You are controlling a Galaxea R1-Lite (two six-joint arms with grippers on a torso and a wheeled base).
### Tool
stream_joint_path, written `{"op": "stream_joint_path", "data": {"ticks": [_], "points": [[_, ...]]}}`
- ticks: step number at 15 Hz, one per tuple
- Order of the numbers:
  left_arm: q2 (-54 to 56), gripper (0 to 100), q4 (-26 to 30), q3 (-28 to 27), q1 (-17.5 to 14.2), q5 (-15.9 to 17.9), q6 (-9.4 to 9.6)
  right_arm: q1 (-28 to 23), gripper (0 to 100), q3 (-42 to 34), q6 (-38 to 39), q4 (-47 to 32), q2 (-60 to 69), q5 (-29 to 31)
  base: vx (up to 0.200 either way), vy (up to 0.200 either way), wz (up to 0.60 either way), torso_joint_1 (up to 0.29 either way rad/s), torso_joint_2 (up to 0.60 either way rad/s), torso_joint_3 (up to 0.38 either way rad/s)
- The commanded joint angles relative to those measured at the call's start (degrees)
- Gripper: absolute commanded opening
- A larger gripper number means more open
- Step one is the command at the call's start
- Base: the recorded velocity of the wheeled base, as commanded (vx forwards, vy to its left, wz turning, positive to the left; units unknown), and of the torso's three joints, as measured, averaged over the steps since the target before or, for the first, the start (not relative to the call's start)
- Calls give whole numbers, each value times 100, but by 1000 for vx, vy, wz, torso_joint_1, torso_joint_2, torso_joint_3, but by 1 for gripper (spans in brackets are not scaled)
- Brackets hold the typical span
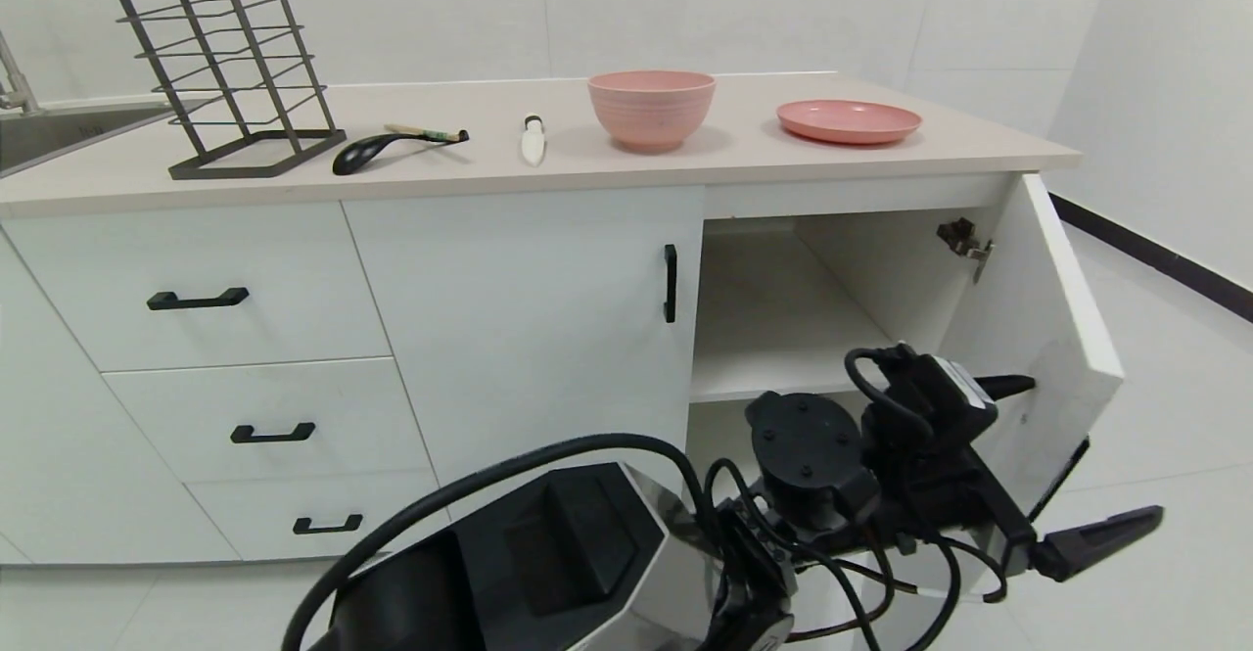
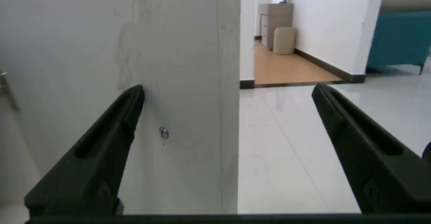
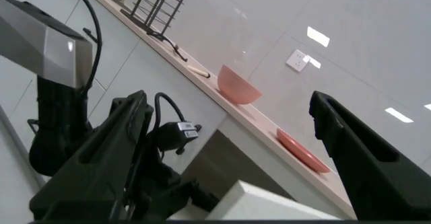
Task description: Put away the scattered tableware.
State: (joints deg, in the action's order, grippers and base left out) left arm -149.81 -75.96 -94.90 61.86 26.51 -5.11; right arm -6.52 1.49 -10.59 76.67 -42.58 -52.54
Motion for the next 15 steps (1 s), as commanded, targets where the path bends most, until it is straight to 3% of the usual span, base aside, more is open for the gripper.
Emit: {"op": "stream_joint_path", "data": {"ticks": [1, 3, 5, 6, 9, 10, 12, 13, 14, 15], "points": [[-356, 100, 319, -714, 424, -6, 1, -7, 100, 71, -4, 6, -5, -2, 0, 0, 0, 0, 0, 0], [-681, 100, 697, -1390, 749, -15, -17, -16, 100, 150, -4, 15, -5, -2, 0, 0, 0, 0, 0, 0], [-813, 100, 793, -1628, 696, -24, -43, -25, 100, 229, -4, 33, 75, -2, 0, 0, 0, 0, 0, 0], [-813, 100, 758, -1619, 512, -32, -43, -25, 100, 238, -4, 33, 145, -2, 0, 0, 0, 0, 0, 0], [-365, 100, 231, -1417, -543, -67, -34, -25, 100, 212, -4, 6, 259, -2, 0, 0, 0, 0, 0, 0], [128, 100, 11, -969, -921, -59, -25, -16, 100, 185, -4, 6, 268, 7, 0, 0, 0, 0, 0, 0], [998, 100, -279, 7, -1316, -24, -25, 2, 100, 133, -4, -3, 321, -2, 0, 0, 0, 0, 0, 0], [1683, 100, -490, 842, -1510, -15, -25, 19, 100, 97, -4, -11, 356, -2, 0, 0, 0, 0, 0, 0], [2624, 100, -885, 2072, -1756, -6, 1, 28, 100, 89, -4, -11, 409, -2, 0, 0, 0, 0, 0, 0], [2676, 100, -921, 2143, -1765, -6, 1, 28, 100, 89, -4, -11, 409, -2, 0, 0, 0, 0, 0, 0]]}}
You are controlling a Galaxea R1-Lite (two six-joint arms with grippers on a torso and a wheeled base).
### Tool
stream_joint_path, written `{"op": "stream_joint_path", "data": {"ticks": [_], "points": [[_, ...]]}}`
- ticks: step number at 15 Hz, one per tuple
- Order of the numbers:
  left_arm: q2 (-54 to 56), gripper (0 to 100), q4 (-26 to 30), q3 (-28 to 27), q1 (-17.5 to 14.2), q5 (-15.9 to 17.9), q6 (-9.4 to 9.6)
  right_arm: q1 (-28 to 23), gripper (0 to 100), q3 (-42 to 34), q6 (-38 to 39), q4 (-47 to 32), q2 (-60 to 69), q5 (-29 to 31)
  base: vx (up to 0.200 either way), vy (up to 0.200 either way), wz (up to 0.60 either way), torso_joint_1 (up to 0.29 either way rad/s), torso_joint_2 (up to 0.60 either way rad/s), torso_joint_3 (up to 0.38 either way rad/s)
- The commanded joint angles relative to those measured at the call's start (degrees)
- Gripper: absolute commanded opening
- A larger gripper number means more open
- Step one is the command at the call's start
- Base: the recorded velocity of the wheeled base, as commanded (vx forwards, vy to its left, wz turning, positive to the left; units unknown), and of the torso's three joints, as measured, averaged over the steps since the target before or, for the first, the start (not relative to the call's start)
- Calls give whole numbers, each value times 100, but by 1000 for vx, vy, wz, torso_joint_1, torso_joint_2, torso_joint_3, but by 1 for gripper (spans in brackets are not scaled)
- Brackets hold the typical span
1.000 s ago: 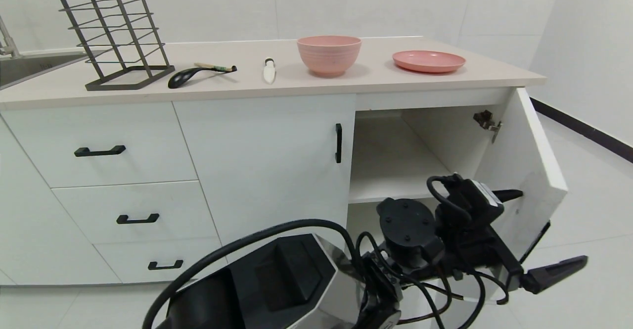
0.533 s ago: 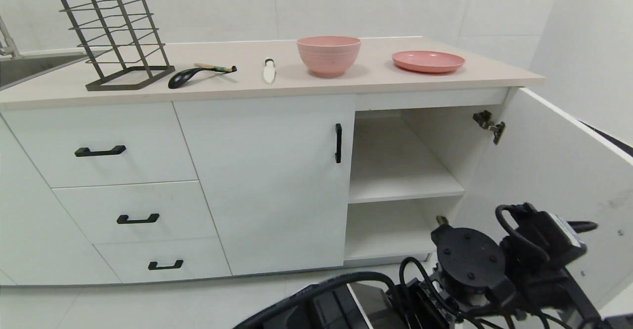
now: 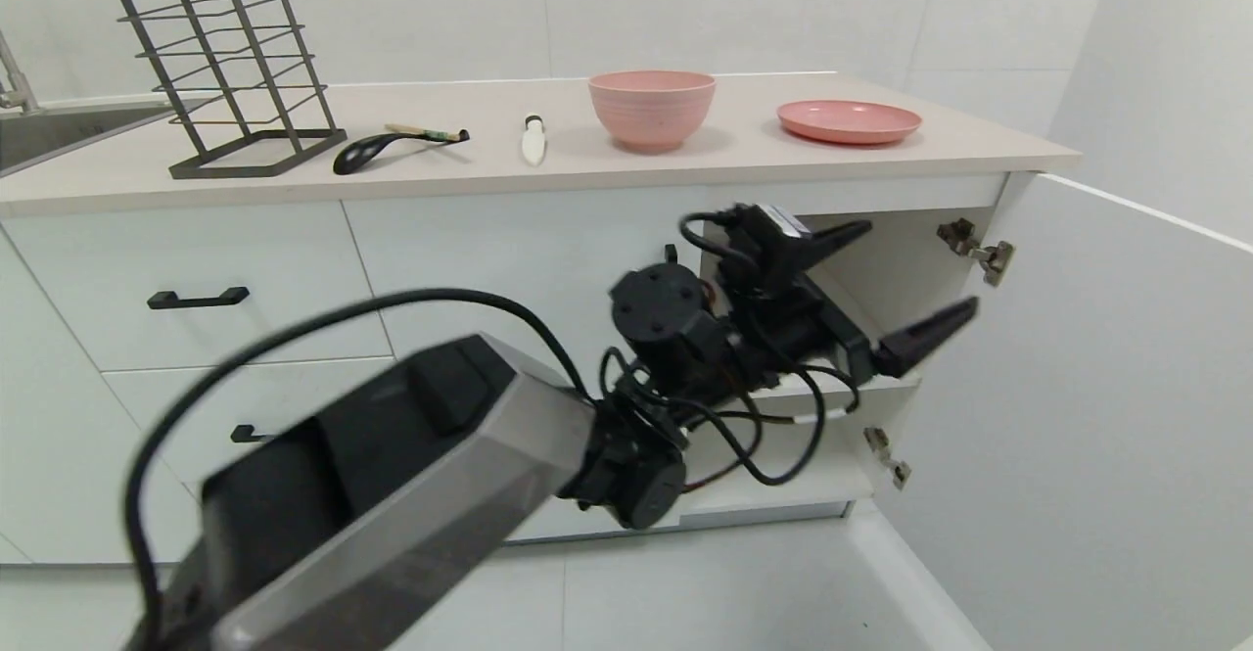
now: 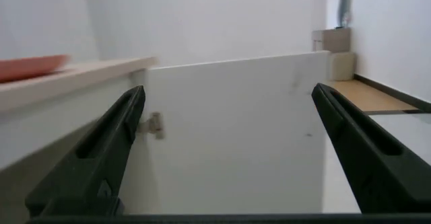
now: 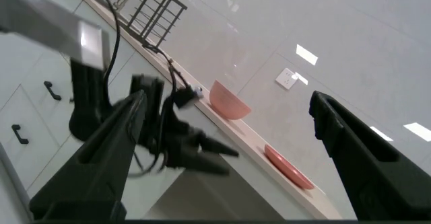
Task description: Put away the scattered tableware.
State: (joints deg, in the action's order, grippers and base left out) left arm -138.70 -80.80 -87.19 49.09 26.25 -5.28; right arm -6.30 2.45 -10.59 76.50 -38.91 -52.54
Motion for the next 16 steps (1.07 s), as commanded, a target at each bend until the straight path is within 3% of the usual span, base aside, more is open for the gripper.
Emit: {"op": "stream_joint_path", "data": {"ticks": [1, 4, 6, 7, 9, 11, 13, 16], "points": [[2796, 100, -920, 2769, -936, 21, 18, 6, 100, -52, 5, -12, 147, -2, 0, 0, 0, 0, 0, 0], [4932, 100, -920, 4772, -1657, 30, 18, 6, 100, -227, 5, -21, 173, -2, 0, 0, 0, 0, 0, 0], [6154, 100, -920, 5748, -1877, -23, 18, 6, 100, -236, 13, -188, 288, -2, 0, 0, 0, 0, 0, 0], [6444, 100, -920, 5959, -1947, -32, 18, 6, 100, -236, 13, -320, 358, -2, 0, 0, 0, 0, 0, 0], [7542, 100, -850, 6671, -2835, -23, 9, 59, 100, -236, 22, -1295, 859, 7, 0, 0, 0, 0, 0, 0], [8342, 100, -340, 7119, -3468, -23, -8, 173, 100, -236, 13, -2236, 1483, 7, 0, 0, 0, 0, 0, 0], [9581, 100, 838, 7532, -4109, -49, -26, 182, 100, -236, 13, -3510, 2467, 7, 0, 0, 0, 0, 0, 0], [11269, 100, 2692, 7796, -4329, 47, 97, 709, 100, -245, 5, -4635, 3496, 60, 0, 0, 0, 0, 0, 0]]}}
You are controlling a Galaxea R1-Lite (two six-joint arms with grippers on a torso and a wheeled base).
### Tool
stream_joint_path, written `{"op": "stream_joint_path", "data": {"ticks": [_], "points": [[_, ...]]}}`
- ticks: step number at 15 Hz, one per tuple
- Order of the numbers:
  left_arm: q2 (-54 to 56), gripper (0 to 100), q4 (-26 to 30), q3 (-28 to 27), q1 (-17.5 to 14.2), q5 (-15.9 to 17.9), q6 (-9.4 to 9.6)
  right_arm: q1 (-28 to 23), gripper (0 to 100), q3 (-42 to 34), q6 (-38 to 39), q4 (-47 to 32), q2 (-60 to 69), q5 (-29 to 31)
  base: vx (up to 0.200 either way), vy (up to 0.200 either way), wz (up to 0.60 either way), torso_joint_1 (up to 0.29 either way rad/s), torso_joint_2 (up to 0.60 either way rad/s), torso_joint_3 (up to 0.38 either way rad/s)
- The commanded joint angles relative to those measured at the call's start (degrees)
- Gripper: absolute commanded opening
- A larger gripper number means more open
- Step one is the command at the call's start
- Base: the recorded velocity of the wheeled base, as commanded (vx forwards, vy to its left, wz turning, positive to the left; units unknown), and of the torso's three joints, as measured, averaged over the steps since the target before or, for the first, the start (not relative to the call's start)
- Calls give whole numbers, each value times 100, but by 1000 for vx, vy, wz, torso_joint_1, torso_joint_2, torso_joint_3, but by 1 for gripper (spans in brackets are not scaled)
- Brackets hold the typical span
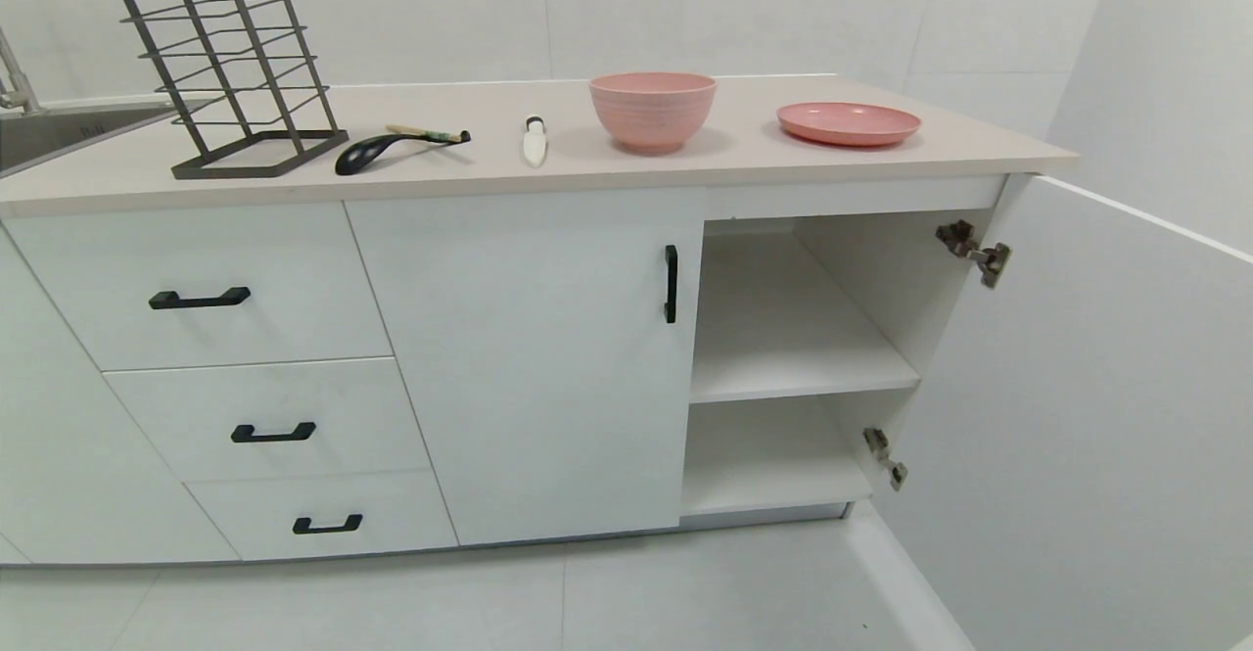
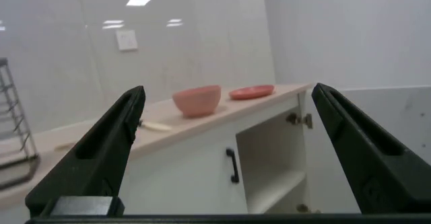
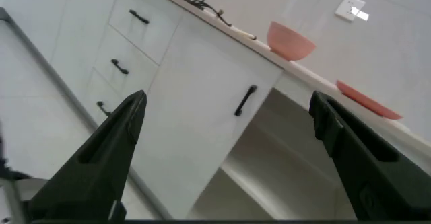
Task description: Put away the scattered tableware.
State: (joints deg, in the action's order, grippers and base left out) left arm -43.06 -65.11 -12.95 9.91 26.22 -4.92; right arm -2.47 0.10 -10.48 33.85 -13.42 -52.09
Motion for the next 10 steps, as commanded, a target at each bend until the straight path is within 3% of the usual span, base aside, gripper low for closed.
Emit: {"op": "stream_joint_path", "data": {"ticks": [1, 4, 5, 6, 7, 8, 9, 10], "points": [[2038, 100, 1607, 381, -429, 41, 97, 344, 100, -10, -6, -538, 999, 199, 0, 0, 0, 0, 0, 0], [2891, 100, 3004, 776, -543, -3, 159, 230, 100, -10, 2, -1337, 1342, 815, 0, 0, 0, 0, 0, 0], [3225, 100, 3628, 1022, -719, -3, 238, 239, 100, -10, 73, -1487, 1342, 1280, 0, 0, 0, 0, 0, 0], [4024, 100, 4744, 1295, -1000, -3, 352, 230, 100, -10, 205, -1847, 1342, 1887, 0, 0, 0, 0, 0, 0], [4306, 100, 5852, 1277, -1000, -179, 536, 239, 100, -10, 231, -2269, 1342, 2291, 0, 0, 0, 0, 0, 0], [4297, 100, 6247, 1277, -1000, -829, 686, 239, 100, -10, 205, -2665, 1342, 2651, 0, 0, 0, 0, 0, 0], [4306, 100, 6256, 1286, -1009, -1462, 589, 239, 100, -10, 161, -2981, 1342, 2941, 0, 0, 0, 0, 0, 0], [4306, 100, 6326, 1295, -1009, -1928, 642, 230, 100, -1, 196, -3104, 1342, 3249, 0, 0, 0, 0, 0, 0]]}}
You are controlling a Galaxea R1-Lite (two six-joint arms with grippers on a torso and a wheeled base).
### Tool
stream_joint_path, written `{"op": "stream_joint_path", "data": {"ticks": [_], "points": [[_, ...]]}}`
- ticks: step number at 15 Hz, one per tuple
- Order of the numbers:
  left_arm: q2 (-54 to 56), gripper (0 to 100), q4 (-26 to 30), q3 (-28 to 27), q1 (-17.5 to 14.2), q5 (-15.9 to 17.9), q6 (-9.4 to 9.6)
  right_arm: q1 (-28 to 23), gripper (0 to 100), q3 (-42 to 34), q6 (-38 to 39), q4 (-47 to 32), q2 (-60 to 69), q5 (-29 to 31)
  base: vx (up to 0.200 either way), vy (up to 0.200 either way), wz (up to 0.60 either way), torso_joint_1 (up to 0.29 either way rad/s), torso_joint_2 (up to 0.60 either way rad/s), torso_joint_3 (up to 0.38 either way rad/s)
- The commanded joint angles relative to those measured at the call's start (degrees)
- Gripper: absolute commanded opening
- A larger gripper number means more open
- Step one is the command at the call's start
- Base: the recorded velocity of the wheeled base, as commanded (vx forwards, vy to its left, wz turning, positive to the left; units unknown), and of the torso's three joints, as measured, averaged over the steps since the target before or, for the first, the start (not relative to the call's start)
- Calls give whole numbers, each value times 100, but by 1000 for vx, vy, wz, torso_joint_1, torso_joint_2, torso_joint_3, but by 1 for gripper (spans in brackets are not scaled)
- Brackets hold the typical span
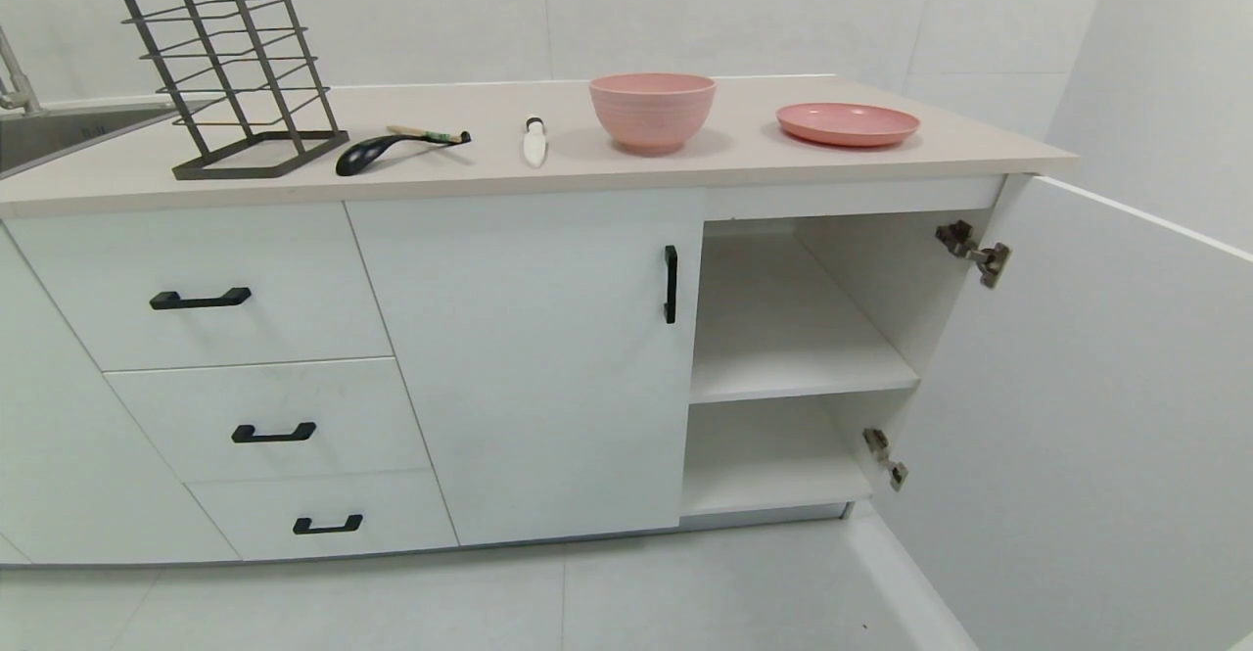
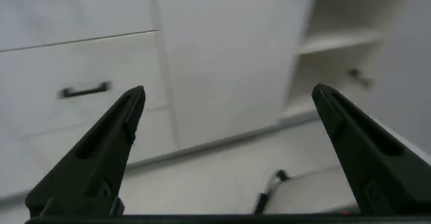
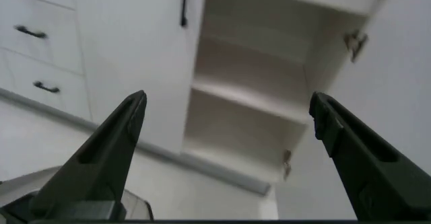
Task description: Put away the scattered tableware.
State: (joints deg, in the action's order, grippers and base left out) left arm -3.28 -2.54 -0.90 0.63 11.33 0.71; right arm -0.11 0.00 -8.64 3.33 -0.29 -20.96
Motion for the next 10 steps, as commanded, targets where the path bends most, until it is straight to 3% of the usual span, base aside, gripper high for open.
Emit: {"op": "stream_joint_path", "data": {"ticks": [1, 6, 10], "points": [[328, 100, 280, 90, -81, -939, 35, -7, 100, 18, 126, -87, 29, 496, 0, 0, 0, 0, 0, 0], [328, 100, 254, 90, -72, -1001, -44, -7, 100, 18, 1137, -386, 29, 2034, 0, 0, 0, 0, 0, 0], [328, 100, 254, 90, -72, -1018, -36, -7, 100, 18, 979, -359, 29, 2025, 0, 0, 0, 0, 0, 0]]}}
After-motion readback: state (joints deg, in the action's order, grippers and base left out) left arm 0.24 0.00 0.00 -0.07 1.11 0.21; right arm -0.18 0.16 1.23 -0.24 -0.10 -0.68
